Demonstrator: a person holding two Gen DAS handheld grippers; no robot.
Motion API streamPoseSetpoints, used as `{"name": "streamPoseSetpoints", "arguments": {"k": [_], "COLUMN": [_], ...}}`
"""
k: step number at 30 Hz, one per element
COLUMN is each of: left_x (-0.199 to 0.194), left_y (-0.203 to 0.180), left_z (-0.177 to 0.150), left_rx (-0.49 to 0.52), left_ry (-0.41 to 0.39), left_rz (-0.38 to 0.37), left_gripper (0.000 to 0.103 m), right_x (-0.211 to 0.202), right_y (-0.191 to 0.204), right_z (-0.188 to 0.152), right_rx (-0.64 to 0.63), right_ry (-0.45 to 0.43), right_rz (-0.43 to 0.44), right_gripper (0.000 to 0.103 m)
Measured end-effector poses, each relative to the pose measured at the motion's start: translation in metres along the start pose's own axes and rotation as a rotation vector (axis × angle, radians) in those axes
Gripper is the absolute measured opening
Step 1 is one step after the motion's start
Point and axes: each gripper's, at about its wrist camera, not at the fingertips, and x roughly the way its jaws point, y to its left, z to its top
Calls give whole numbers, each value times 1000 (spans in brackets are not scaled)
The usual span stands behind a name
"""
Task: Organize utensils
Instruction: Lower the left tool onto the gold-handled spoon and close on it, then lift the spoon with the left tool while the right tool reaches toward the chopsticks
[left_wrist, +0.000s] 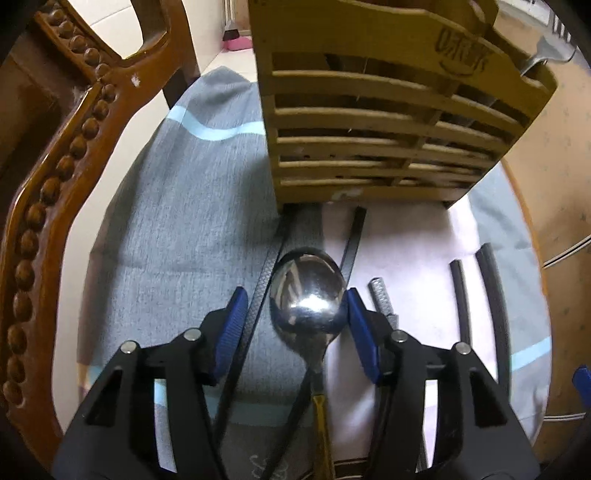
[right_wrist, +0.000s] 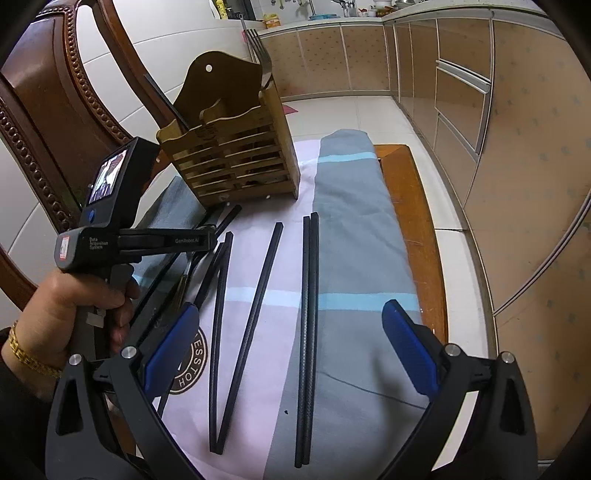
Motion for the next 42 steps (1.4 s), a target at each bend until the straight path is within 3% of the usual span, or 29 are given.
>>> {"name": "streamPoseSetpoints", "arguments": {"k": [1,2,5,13,19,24,27,33,36,42], "left_x": [-2,-6,-28,-75,-162,-228,-246,-246,-245,-246], "left_y": [0,0,3,28,22,15,13,15,19,29], "left_z": [-2,-2,-4,-9,-24,-42,-50,-38,-38,-37], "left_rx": [-9,-13,-4,-19,44,103,122,119,119,106], "left_ry": [0,-7,-52,-133,-332,-485,-530,-544,-562,-569], "left_rz": [-28,-60,-46,-117,-164,-154,-146,-141,-126,-119], "left_gripper": [48,38,39,39,39,39,39,39,39,39], "right_x": [0,-1,-1,5,23,40,49,61,79,116], "right_y": [0,0,-1,-11,-23,-12,-2,44,72,102], "right_z": [0,0,0,7,23,31,31,29,28,23], "right_rx": [-3,-4,-5,9,10,-52,-78,-94,-132,-199], "right_ry": [-1,-1,0,-3,9,32,50,50,81,129], "right_rz": [0,-1,-2,-32,-76,-94,-79,41,29,-46], "right_gripper": [97,97,97,97,96,73,61,58,58,32]}}
